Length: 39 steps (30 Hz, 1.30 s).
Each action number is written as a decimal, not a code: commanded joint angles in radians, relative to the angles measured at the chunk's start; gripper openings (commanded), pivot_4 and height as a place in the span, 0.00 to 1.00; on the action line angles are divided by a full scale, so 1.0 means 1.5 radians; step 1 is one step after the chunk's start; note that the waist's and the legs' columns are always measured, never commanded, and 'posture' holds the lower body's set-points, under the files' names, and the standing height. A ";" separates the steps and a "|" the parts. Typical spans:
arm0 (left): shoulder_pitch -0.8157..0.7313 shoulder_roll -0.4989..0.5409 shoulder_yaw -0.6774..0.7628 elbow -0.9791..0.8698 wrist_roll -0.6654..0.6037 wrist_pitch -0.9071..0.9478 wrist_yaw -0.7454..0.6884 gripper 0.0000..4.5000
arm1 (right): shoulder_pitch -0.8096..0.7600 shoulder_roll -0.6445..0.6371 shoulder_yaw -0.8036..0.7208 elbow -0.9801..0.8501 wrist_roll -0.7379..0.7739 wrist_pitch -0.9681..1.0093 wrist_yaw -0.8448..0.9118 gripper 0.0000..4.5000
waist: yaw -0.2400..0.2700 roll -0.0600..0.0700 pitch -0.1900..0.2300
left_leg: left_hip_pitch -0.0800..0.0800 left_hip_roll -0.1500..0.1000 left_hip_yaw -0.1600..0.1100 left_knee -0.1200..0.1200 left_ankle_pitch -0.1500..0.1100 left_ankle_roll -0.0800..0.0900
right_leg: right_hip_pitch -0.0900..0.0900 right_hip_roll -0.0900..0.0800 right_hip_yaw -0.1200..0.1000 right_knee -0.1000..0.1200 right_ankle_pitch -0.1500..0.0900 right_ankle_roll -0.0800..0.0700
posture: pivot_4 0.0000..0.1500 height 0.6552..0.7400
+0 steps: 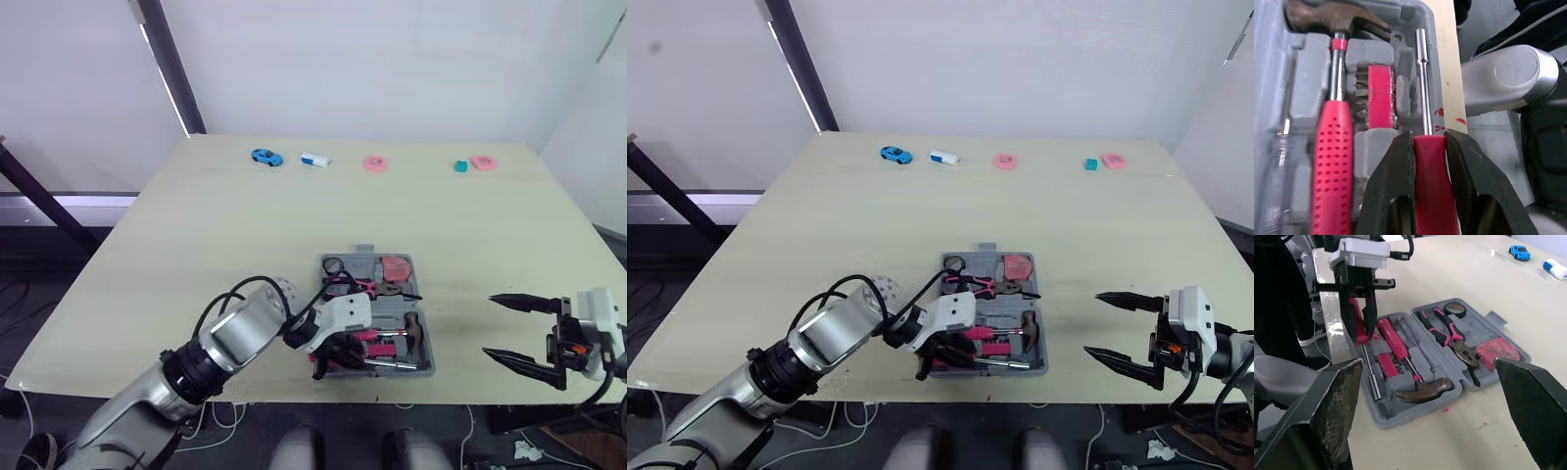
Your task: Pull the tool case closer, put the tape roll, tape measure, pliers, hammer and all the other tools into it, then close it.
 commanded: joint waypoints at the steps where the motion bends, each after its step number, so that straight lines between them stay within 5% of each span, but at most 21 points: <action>1: -0.007 -0.022 -0.021 -0.016 0.010 0.035 0.032 0.11 | -0.001 0.002 -0.010 -0.015 0.005 -0.012 0.001 1.00 | 0.000 0.000 0.000 | 0.000 0.000 0.000 0.000 0.000 0.000 | 0.000 0.000 0.000 0.000 0.000 0.000 | 1.00 0.99; 31: -0.031 -0.118 -0.039 0.093 0.011 0.004 0.062 0.11 | 0.035 -0.004 -0.017 -0.037 0.002 -0.017 0.009 1.00 | 0.002 0.000 0.000 | -0.001 -0.004 -0.006 0.003 0.000 0.000 | 0.002 0.000 0.004 0.001 0.000 0.000 | 1.00 0.99; 32: -0.030 -0.118 -0.038 0.092 0.012 0.000 0.065 0.33 | 0.034 -0.002 -0.014 -0.037 0.001 -0.017 0.008 1.00 | 0.002 0.000 0.000 | -0.001 -0.004 -0.006 0.003 0.000 0.000 | 0.002 0.000 0.004 0.001 0.000 0.000 | 1.00 0.99; 37: -0.025 -0.109 -0.035 0.078 0.011 0.001 0.064 0.80 | 0.031 0.002 -0.010 -0.039 -0.001 -0.015 0.006 1.00 | 0.001 0.000 0.000 | -0.001 -0.004 -0.006 0.003 0.000 0.000 | 0.002 0.000 0.004 0.001 0.000 0.000 | 1.00 0.99; 39: -0.022 -0.095 -0.029 0.064 0.006 0.005 0.059 0.80 | 0.030 0.003 -0.010 -0.039 -0.002 -0.015 0.006 1.00 | 0.000 0.000 0.000 | 0.000 -0.004 -0.006 0.003 0.000 0.000 | 0.002 0.001 0.004 0.001 0.000 0.000 | 1.00 0.99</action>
